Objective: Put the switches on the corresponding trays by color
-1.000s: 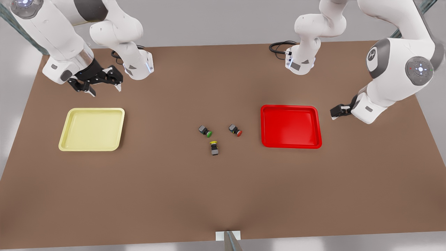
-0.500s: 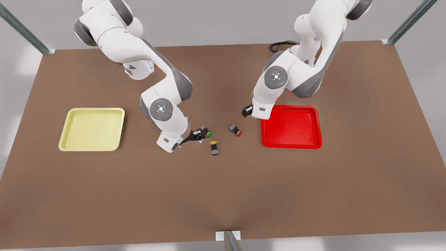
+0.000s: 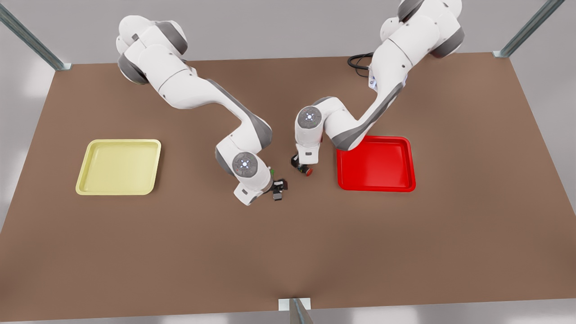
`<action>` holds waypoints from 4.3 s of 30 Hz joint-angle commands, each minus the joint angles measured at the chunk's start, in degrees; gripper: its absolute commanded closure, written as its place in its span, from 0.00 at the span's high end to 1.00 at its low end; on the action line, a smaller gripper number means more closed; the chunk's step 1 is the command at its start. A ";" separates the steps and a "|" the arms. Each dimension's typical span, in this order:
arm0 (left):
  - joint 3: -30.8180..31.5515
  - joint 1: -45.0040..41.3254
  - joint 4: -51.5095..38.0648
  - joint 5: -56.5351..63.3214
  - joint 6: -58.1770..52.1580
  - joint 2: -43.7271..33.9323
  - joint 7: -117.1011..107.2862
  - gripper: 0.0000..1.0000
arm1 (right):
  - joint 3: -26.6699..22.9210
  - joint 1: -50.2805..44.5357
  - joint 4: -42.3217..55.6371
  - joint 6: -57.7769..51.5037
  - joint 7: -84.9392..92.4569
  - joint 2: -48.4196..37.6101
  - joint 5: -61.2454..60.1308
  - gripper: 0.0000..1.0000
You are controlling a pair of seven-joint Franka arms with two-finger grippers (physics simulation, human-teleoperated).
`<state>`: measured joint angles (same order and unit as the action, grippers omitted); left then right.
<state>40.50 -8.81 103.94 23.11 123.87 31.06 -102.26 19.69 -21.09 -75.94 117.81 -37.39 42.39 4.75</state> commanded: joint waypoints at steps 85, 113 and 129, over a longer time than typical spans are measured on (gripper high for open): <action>-3.41 -2.18 1.71 13.37 10.25 10.42 -12.00 0.50 | -1.76 -3.78 -1.41 10.51 5.67 11.57 4.31 0.47; -24.68 3.71 29.75 1.50 0.32 -17.53 47.85 1.00 | -13.80 33.57 -68.55 1.98 67.10 -54.35 5.89 0.64; -41.64 -3.76 -26.60 -25.39 -38.97 -21.92 101.38 1.00 | -17.84 14.06 -16.35 -36.25 35.28 -57.86 0.00 1.00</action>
<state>-1.06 -12.87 77.56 0.40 85.96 9.00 -0.96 1.85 -7.03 -92.26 81.64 -2.11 -15.47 4.68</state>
